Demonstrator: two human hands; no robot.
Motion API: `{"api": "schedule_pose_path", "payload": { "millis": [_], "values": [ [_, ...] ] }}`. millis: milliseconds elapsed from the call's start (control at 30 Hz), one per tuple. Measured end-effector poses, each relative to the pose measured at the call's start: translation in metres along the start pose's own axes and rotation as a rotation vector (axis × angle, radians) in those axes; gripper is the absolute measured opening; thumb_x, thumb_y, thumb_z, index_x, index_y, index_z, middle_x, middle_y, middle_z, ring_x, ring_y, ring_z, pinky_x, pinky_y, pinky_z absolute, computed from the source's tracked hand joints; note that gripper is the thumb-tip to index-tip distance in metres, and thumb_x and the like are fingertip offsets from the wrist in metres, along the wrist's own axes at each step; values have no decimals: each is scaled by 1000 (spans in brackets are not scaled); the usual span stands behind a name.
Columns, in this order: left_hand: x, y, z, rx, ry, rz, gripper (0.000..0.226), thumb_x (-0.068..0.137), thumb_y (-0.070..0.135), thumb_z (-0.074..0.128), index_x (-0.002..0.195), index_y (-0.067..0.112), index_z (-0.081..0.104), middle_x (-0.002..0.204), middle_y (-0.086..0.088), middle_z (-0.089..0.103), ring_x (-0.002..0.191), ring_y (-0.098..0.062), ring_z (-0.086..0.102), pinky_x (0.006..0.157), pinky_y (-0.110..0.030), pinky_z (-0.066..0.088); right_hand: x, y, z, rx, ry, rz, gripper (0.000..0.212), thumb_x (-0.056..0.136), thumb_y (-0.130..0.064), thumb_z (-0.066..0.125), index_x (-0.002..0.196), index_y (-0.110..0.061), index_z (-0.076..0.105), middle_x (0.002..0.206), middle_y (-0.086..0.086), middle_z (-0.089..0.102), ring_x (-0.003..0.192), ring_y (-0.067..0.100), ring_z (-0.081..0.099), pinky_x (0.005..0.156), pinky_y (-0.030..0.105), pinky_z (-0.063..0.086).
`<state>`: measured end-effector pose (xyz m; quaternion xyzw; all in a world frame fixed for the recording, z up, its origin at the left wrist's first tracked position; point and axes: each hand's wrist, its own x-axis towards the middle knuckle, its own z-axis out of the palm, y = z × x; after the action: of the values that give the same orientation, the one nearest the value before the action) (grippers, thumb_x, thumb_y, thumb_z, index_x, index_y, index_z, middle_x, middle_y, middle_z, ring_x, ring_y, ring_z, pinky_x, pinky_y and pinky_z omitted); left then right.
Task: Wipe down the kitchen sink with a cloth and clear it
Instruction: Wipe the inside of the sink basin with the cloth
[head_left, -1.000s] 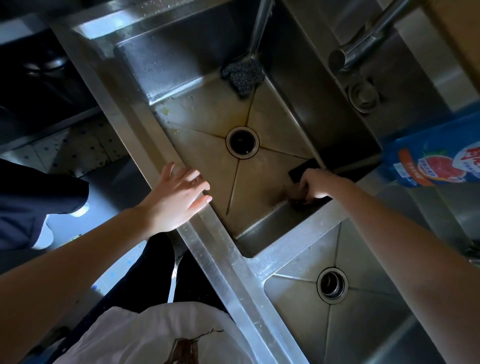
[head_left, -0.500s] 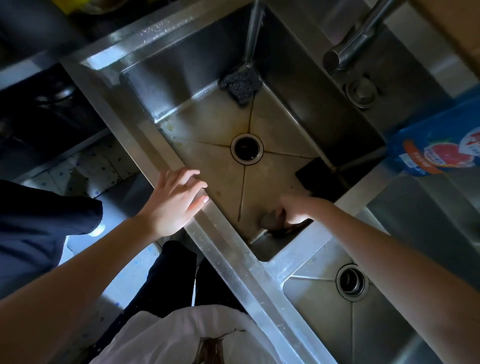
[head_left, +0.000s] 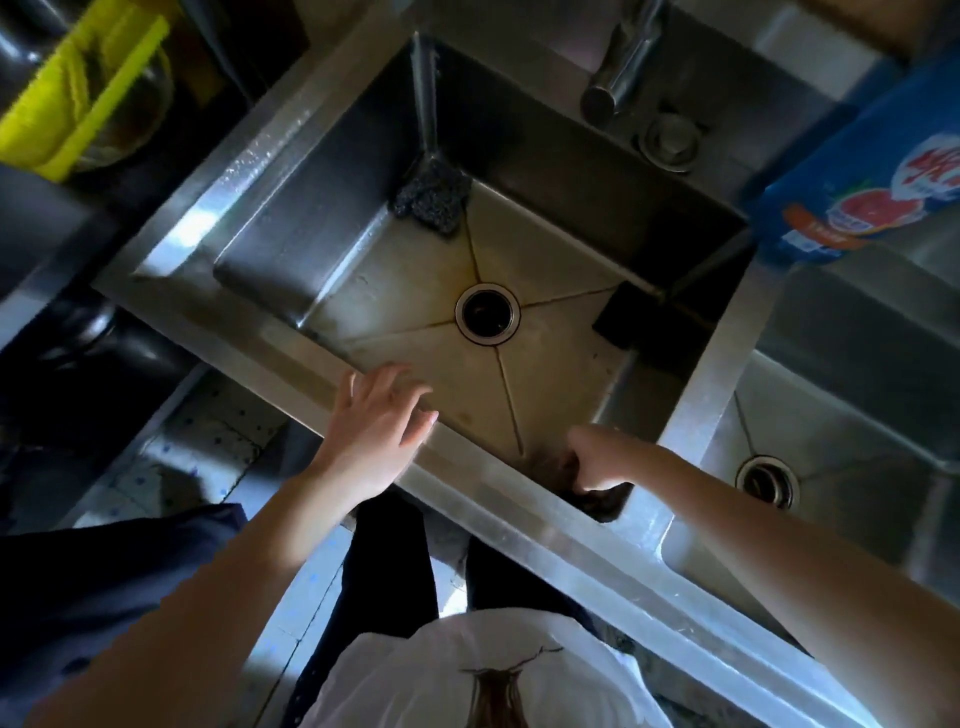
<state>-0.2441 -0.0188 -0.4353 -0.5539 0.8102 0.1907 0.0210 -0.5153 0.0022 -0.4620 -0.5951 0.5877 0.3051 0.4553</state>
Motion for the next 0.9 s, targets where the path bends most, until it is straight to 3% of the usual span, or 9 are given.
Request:
{"api": "schedule_pose_path", "payload": {
  "millis": [100, 267, 400, 500, 567, 633, 700, 800, 900],
  "values": [
    [8, -21, -8, -20, -21, 57, 32, 91, 37, 50, 112, 15, 60, 128, -7, 50, 120, -27, 48, 105, -54, 26, -2, -9, 6, 123, -3, 81, 24, 74, 2, 60, 98, 1, 66, 93, 18, 68, 81, 26, 65, 51, 24, 41],
    [30, -63, -30, -13, -63, 162, 47, 90, 46, 30, 108, 18, 63, 123, -7, 55, 110, -28, 54, 101, -51, 32, -5, -20, 4, 385, 68, 233, 20, 75, 2, 61, 89, -5, 74, 69, 5, 69, 50, 8, 58, 44, 14, 44],
    [50, -93, -43, -25, -40, 236, 41, 89, 44, 36, 103, 19, 65, 119, -6, 58, 104, -28, 56, 96, -48, 34, -5, -40, -5, 517, 92, 294, 20, 77, 4, 62, 91, -2, 74, 83, 16, 73, 56, 16, 60, 58, 27, 53],
    [63, -110, -50, -35, -40, 267, 40, 87, 44, 37, 100, 20, 65, 117, -6, 58, 104, -28, 57, 97, -51, 35, -3, -66, -19, 571, 63, 270, 16, 80, 1, 63, 88, -7, 74, 64, 9, 66, 45, 17, 54, 42, 26, 47],
    [70, -120, -55, -45, -75, 280, 43, 87, 46, 33, 102, 20, 64, 120, -5, 56, 110, -27, 55, 102, -53, 29, 1, -89, -30, 589, 61, 254, 16, 82, 1, 63, 77, -11, 71, 45, -3, 58, 35, 9, 50, 34, 19, 39],
    [75, -128, -60, -55, -92, 284, 45, 87, 47, 31, 104, 20, 63, 123, -4, 55, 114, -25, 52, 105, -52, 24, 7, -112, -41, 594, 80, 216, 13, 82, 1, 62, 81, -8, 71, 37, -8, 52, 27, -1, 44, 31, 12, 33],
    [79, -136, -65, -47, -82, 299, 45, 87, 47, 31, 104, 20, 63, 123, -5, 55, 113, -25, 53, 105, -53, 25, 15, -133, -52, 595, 95, 162, 13, 82, -1, 63, 90, -4, 73, 43, -8, 53, 28, -2, 44, 32, 9, 32],
    [85, -145, -73, -34, -75, 306, 46, 88, 46, 31, 104, 19, 64, 122, -6, 56, 112, -26, 54, 104, -54, 26, 29, -159, -67, 596, 94, 78, 14, 81, -4, 64, 90, -6, 74, 37, -12, 54, 33, -4, 48, 36, 8, 36],
    [89, -149, -81, -40, -89, 277, 48, 88, 47, 30, 106, 18, 64, 124, -6, 55, 113, -27, 53, 105, -55, 26, 41, -180, -79, 561, 102, 0, 11, 80, -8, 65, 85, -11, 75, 55, -8, 60, 58, 7, 56, 55, 16, 46]
  ]
}}
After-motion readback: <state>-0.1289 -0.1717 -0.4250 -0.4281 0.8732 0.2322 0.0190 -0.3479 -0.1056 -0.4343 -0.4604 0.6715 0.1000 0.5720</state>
